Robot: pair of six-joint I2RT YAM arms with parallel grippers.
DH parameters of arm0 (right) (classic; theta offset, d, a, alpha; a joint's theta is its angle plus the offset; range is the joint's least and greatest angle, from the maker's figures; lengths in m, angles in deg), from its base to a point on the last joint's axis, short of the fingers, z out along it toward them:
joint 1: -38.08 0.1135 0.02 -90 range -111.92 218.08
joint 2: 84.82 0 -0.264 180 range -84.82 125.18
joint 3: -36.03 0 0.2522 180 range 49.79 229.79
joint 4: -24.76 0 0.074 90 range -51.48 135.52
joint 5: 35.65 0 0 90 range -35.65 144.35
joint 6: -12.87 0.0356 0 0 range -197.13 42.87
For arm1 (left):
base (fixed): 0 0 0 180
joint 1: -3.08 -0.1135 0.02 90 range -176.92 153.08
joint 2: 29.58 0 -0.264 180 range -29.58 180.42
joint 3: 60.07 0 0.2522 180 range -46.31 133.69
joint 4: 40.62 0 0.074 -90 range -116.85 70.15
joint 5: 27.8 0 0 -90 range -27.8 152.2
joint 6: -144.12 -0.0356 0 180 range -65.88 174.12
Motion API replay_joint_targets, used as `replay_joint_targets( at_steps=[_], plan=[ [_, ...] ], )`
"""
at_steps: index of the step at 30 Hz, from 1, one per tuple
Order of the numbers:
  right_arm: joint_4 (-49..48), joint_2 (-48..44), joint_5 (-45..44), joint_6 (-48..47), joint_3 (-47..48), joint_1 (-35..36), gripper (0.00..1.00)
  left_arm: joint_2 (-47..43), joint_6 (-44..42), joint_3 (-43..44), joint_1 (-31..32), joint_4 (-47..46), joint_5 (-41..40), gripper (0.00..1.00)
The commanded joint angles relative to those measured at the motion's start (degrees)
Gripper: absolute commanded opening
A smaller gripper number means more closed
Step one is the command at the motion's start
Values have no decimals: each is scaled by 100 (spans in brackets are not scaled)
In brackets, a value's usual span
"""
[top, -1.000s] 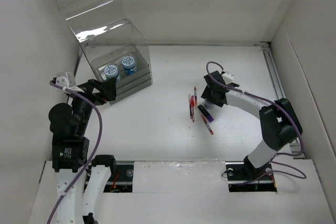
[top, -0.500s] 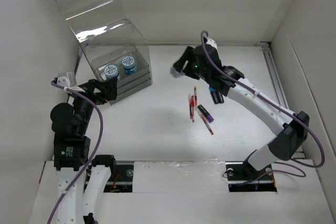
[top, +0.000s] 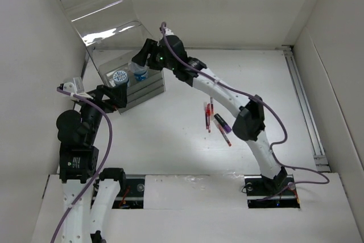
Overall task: Sort the stationery into containers
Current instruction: Place the stationery in the storage box.
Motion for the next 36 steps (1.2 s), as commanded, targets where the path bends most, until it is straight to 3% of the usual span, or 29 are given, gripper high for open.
replay_joint_targets(
  at_steps=[1,14,36],
  plan=[
    [-85,355,252,-50,864,74,37,87,-53,110,6,-157,-40,100],
    [-85,971,-71,-102,1086,189,37,87,-114,110,6,-104,-110,100],
    [-252,1411,-3385,-1078,963,725,37,-18,-114,110,6,-52,-110,100]
  ],
)
